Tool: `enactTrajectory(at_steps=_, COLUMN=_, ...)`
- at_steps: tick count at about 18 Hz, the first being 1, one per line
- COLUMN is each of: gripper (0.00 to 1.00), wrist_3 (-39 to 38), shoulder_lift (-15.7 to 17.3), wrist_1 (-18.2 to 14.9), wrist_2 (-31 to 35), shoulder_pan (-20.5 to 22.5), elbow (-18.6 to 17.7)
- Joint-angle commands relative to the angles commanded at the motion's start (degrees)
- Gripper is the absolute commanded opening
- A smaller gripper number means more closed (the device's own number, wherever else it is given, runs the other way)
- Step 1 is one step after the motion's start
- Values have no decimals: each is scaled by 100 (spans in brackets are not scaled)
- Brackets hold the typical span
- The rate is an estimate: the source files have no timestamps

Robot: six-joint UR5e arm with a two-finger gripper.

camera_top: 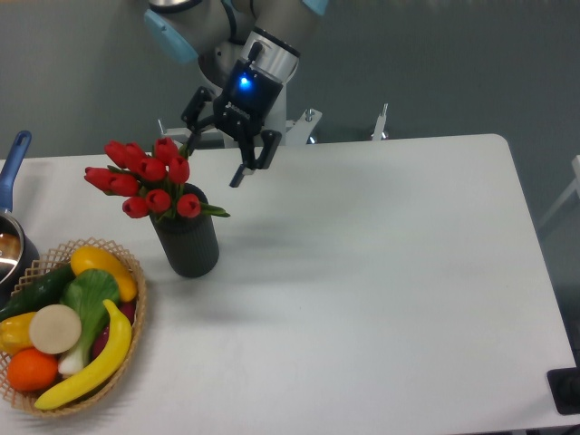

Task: Pick up the flowers from the vase
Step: 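Lower the gripper around the tulip stems and close it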

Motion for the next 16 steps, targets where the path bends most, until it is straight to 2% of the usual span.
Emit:
enactTrajectory(at_steps=3, gripper=100, wrist_3=151, shoulder_lift=-132, wrist_1=0, wrist_2=-299, shoulder_pan=-17, elbow=9)
enactTrajectory(at_steps=6, gripper=100, wrist_3=151, shoulder_lift=-168, wrist_1=0, wrist_2=-299, shoulder_pan=-26, elbow=0)
enactTrajectory(at_steps=12, gripper=100, wrist_3=151, shoulder_lift=-668, wrist_1=9, wrist_2=-308, shoulder_pan=-298, elbow=114)
enactTrajectory(at_steps=16, gripper=100, wrist_3=142, shoulder_lift=-818, wrist_1=9, wrist_2=-369, shoulder_pan=-439, elbow=176)
